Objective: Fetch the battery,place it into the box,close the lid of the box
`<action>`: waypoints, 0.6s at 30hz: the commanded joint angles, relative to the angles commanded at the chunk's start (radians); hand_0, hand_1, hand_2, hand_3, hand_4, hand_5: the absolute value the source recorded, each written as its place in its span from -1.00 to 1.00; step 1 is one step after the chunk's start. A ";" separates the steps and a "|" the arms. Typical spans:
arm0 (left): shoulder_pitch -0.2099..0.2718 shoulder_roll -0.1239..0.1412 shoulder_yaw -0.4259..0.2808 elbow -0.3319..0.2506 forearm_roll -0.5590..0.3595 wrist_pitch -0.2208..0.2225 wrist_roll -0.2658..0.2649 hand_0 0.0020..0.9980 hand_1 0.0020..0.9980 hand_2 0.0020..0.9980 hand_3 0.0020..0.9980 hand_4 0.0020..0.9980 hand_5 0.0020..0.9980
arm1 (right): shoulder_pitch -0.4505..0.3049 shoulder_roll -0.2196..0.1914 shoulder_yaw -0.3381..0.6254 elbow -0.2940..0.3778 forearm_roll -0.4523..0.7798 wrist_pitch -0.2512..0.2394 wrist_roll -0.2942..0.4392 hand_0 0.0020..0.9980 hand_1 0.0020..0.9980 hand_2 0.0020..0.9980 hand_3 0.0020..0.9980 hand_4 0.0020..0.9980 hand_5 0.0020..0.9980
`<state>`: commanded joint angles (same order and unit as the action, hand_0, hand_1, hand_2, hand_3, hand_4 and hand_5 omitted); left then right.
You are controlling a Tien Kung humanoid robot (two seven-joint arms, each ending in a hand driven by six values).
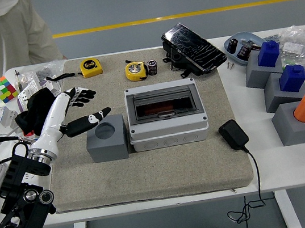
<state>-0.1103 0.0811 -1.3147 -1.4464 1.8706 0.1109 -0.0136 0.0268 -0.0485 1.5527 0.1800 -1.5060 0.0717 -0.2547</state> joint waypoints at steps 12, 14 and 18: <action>0.000 0.002 0.003 -0.001 0.001 -0.001 0.001 0.19 0.28 0.30 0.27 0.90 -0.11 | 0.001 -0.001 -0.004 0.000 0.002 0.000 0.000 0.28 0.33 0.35 0.22 0.99 0.20; 0.001 0.003 0.003 -0.001 0.001 -0.002 0.001 0.19 0.28 0.30 0.27 0.90 -0.11 | 0.001 -0.001 -0.003 0.000 0.001 0.000 0.000 0.28 0.33 0.35 0.22 0.99 0.20; 0.002 0.003 0.004 -0.002 0.001 -0.002 0.001 0.19 0.29 0.30 0.27 0.90 -0.10 | -0.001 0.000 -0.001 0.000 -0.002 0.000 -0.001 0.28 0.33 0.35 0.22 0.99 0.20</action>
<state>-0.1087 0.0837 -1.3105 -1.4479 1.8718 0.1090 -0.0127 0.0260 -0.0487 1.5519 0.1800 -1.5081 0.0720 -0.2560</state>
